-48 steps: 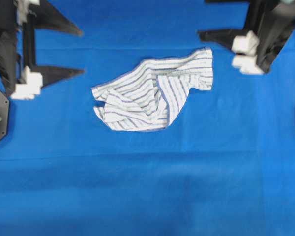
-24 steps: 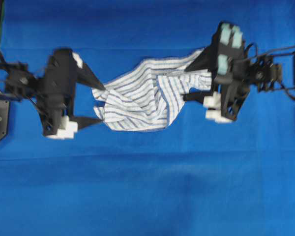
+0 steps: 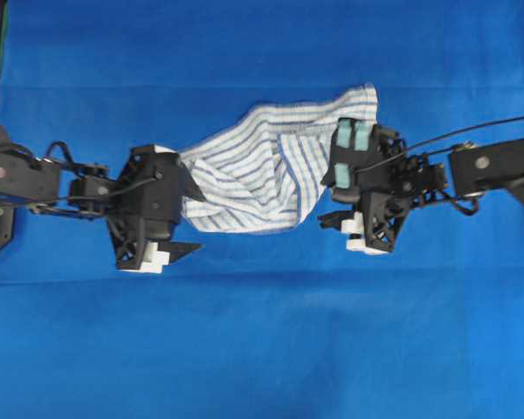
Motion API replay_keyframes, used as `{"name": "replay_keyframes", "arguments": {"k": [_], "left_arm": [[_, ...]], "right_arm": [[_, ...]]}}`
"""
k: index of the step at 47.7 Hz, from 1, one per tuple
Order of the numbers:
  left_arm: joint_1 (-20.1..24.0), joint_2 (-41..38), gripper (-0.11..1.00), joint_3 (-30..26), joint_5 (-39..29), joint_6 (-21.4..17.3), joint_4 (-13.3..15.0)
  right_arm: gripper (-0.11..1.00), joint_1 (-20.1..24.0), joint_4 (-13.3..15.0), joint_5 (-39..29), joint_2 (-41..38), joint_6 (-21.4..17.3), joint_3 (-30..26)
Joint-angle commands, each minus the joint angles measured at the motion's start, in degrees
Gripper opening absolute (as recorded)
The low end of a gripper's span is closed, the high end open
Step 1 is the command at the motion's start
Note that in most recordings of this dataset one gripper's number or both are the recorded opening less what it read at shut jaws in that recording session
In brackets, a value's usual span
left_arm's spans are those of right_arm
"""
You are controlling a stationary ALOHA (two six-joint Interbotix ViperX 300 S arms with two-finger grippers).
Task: Lift the towel with both arms.
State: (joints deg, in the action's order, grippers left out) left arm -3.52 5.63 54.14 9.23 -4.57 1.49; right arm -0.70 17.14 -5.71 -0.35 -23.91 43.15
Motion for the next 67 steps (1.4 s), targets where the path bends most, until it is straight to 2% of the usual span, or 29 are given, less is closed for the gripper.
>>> {"name": "replay_keyframes", "arguments": {"k": [1, 14, 30, 33, 36, 45, 48, 58, 67], "left_arm": [[-0.18, -2.64, 0.92, -0.62, 2.99, 0.0, 0.09], [-0.18, -9.49, 0.92, -0.97, 6.5, 0.0, 0.62], [1.23, -10.37, 0.89, -1.05, 6.24, 0.88, 0.7], [1.76, -10.37, 0.84, -1.05, 5.8, 0.79, 0.7], [1.85, -10.28, 0.74, -0.88, 5.27, 0.79, 0.62], [1.85, -10.02, 0.19, -0.44, 4.04, 0.79, 0.53], [1.85, -9.93, 0.06, -0.44, 3.6, 0.7, 0.53], [1.85, -6.86, 0.05, -1.05, 0.88, 0.62, 0.53], [2.72, 1.85, 0.05, -3.25, -7.73, 0.7, 0.53]], "right_arm": [[0.67, -0.09, -0.09, 2.29, -1.85, -0.09, -0.7], [0.67, -1.23, -0.09, 7.12, -6.68, -0.09, -1.14], [0.67, -2.02, 0.0, 7.56, -7.12, -0.09, -1.49], [0.66, -2.55, 0.0, 8.09, -7.56, -0.09, -1.76], [0.6, -3.43, 0.0, 8.61, -8.35, -0.09, -2.2], [0.06, -5.54, 0.09, 8.7, -8.7, 0.0, -2.46], [0.02, -5.54, 0.0, 8.61, -8.61, 0.0, -2.46], [0.02, -5.27, -0.09, 7.38, -6.33, -0.26, -2.46], [0.02, -4.92, -0.09, 1.85, 1.67, -0.18, -2.72]]}}
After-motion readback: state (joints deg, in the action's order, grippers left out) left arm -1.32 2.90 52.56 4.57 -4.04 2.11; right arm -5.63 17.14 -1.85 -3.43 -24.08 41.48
